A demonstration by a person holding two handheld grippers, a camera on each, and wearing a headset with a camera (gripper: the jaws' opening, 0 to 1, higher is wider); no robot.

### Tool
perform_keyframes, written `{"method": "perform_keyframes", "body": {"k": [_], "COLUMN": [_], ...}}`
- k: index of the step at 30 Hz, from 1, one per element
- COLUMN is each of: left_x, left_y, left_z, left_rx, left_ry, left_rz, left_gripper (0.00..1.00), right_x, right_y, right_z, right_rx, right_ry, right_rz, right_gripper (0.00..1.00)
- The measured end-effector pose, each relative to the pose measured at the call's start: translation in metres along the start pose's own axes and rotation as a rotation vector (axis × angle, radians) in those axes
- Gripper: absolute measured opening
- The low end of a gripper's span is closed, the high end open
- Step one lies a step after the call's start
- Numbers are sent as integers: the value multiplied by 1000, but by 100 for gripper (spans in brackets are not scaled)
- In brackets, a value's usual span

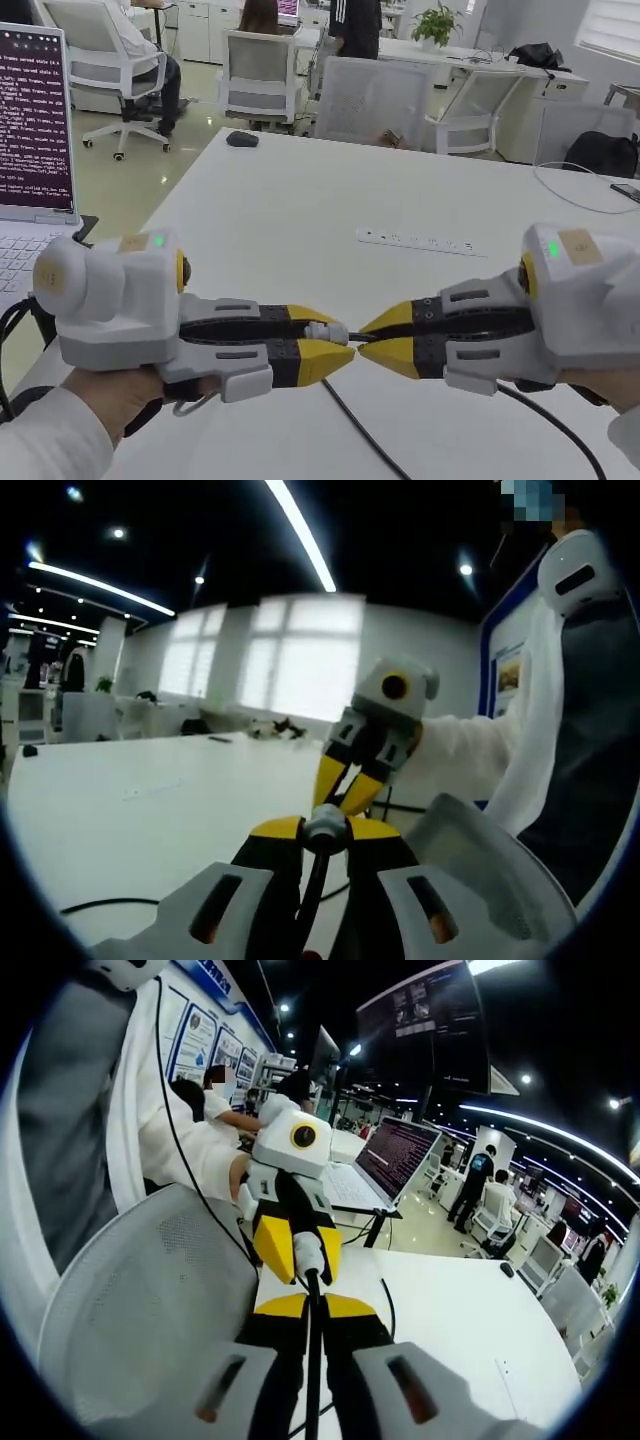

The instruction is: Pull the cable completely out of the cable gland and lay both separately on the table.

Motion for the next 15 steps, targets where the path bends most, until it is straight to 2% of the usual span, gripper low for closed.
{"method": "perform_keyframes", "body": {"k": [10, 15], "left_x": [0, 0], "left_y": [-1, -1], "left_z": [1, 0], "left_rx": [-4, 0], "left_ry": [-7, -10], "left_rz": [-2, -4], "left_gripper": [17, 16], "right_x": [0, -6], "right_y": [2, 5], "right_z": [0, 1], "right_rx": [-8, -18], "right_ry": [18, 5], "right_rz": [18, 21], "right_gripper": [4, 4]}}
Point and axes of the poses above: the centre of the closed fingertips' face, and the gripper's own axes: y roughly backward along the fingers, z roughly to its right, x roughly out of its top, the point moved 6 cm from there along y, roughly backward along the fingers, and after that the axes turned 13 degrees about -z, right-handed, at the moved point
